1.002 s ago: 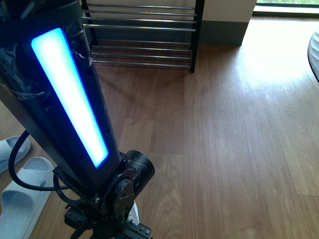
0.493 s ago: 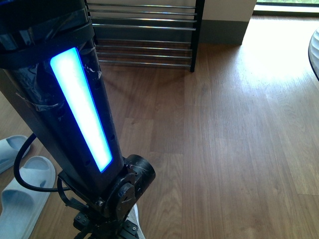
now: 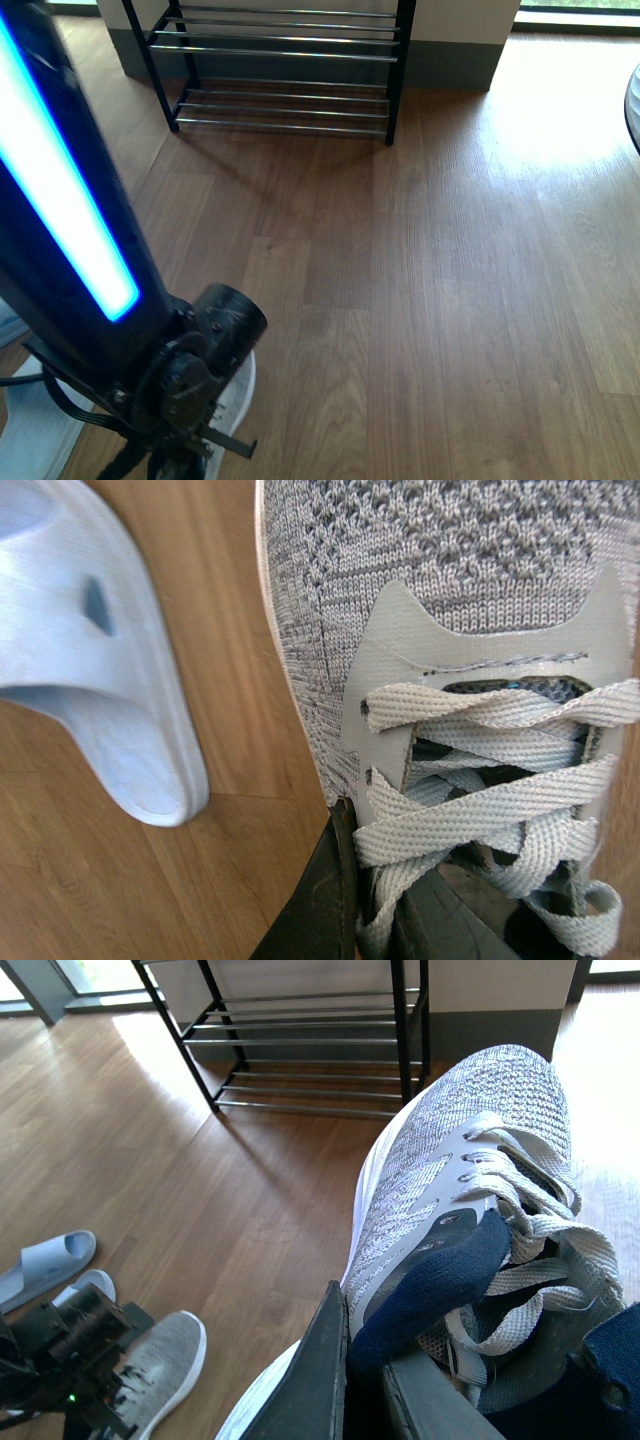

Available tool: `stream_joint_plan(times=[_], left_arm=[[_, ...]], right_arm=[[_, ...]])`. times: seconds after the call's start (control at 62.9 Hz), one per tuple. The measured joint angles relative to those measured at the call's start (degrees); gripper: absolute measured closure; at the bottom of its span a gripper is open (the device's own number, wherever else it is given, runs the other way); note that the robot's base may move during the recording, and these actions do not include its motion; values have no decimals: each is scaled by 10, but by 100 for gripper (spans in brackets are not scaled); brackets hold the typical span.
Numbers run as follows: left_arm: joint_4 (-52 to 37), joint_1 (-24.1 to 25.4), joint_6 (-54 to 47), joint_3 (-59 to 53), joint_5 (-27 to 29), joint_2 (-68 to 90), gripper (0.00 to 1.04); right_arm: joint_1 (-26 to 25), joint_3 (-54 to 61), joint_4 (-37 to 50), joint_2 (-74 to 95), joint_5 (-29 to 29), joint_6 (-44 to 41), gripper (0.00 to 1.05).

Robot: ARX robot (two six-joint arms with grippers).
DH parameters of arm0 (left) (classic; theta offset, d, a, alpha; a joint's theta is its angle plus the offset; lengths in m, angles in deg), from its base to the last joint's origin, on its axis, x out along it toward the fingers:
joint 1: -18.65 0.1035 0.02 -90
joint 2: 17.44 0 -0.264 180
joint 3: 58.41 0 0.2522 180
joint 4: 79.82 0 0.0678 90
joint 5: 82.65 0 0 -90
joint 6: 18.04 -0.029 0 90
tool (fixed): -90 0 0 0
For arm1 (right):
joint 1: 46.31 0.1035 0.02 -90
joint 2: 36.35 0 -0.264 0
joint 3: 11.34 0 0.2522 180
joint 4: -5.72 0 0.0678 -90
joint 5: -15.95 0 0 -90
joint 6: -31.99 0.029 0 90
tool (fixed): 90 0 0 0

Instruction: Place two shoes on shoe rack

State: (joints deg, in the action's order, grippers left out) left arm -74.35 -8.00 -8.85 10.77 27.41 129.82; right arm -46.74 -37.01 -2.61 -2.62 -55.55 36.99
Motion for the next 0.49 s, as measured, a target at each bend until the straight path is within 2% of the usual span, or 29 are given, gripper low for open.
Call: stream_joint_plan(times=[0.286, 0.493], left_arm=[[-98, 63, 43, -127, 31, -208, 103], [-116, 85, 51, -217, 50, -398, 103]], right_arm=[[0, 0, 0, 0, 0, 0, 103], [0, 0, 0, 0, 0, 0, 103]])
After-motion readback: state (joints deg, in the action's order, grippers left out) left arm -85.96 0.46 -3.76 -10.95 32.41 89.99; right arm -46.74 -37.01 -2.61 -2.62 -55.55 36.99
